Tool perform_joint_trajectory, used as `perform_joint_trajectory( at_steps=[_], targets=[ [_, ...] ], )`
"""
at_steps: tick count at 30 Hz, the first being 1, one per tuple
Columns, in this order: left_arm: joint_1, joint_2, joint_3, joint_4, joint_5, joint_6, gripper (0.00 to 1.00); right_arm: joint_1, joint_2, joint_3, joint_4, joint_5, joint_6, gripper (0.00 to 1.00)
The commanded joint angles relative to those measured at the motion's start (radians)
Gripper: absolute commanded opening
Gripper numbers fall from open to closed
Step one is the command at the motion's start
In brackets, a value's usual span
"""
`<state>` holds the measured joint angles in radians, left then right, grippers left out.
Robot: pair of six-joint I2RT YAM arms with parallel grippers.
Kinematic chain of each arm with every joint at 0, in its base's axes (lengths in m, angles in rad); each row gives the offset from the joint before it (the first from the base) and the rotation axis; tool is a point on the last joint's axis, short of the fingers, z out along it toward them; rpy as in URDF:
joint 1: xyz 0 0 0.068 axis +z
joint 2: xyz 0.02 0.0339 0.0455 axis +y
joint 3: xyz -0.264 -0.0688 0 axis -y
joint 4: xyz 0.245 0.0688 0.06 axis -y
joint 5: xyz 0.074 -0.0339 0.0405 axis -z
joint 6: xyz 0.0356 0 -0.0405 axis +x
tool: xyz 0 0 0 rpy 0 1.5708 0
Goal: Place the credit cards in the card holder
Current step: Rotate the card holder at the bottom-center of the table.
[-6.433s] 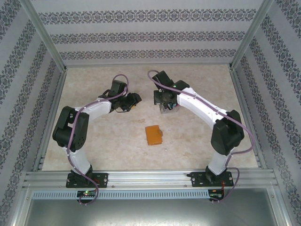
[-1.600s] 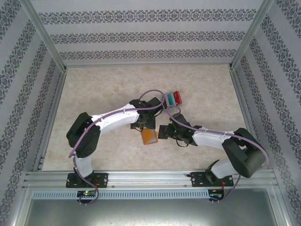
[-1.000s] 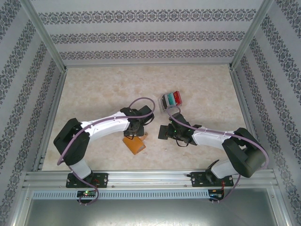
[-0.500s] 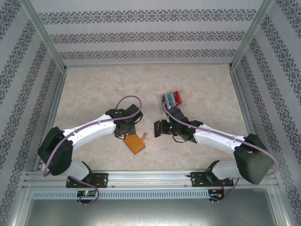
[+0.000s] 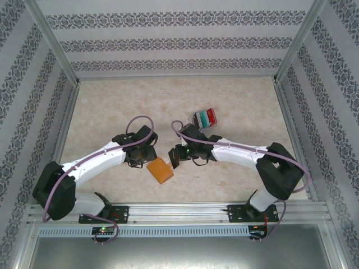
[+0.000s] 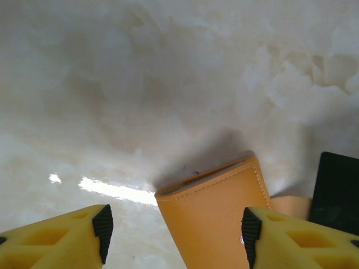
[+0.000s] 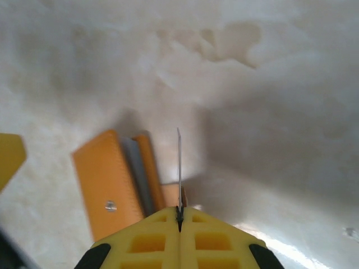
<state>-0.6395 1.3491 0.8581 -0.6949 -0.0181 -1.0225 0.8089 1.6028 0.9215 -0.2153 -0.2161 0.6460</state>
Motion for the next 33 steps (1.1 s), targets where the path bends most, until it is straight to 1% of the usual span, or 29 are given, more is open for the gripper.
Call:
perform_joint_trajectory(
  at_steps=[1,5,11,15,21,25,28,30,32,33],
  targets=[
    [0.005,-0.026,-0.077,0.153,0.132,-0.024,0.68,-0.013,0.028,0.026,-0.055,0.048,-0.055,0.00],
    [0.000,-0.010,-0.134,0.301,0.224,-0.056,0.72,-0.027,0.051,0.009,-0.060,0.034,-0.055,0.00],
    [-0.006,0.079,-0.112,0.381,0.297,-0.024,0.73,-0.034,0.034,-0.029,-0.047,0.040,-0.029,0.00],
    [-0.009,0.150,-0.051,0.385,0.306,0.021,0.73,-0.040,0.001,-0.077,-0.031,0.057,0.011,0.00],
    [-0.009,0.271,0.068,0.384,0.305,0.074,0.73,-0.070,-0.090,-0.189,-0.002,0.087,0.079,0.00],
    [-0.017,0.361,0.154,0.380,0.334,0.105,0.73,-0.078,-0.160,-0.259,0.031,0.113,0.123,0.00],
    [-0.029,0.374,0.202,0.322,0.294,0.136,0.72,-0.087,-0.178,-0.276,0.042,0.107,0.133,0.00],
    [-0.031,0.352,0.215,0.267,0.245,0.142,0.74,-0.085,-0.184,-0.278,0.042,0.112,0.138,0.00],
    [-0.033,0.308,0.227,0.175,0.150,0.136,0.78,-0.086,-0.189,-0.290,0.059,0.117,0.151,0.00],
    [-0.040,0.288,0.238,0.118,0.095,0.139,0.77,-0.086,-0.187,-0.295,0.070,0.112,0.157,0.00]
  ],
)
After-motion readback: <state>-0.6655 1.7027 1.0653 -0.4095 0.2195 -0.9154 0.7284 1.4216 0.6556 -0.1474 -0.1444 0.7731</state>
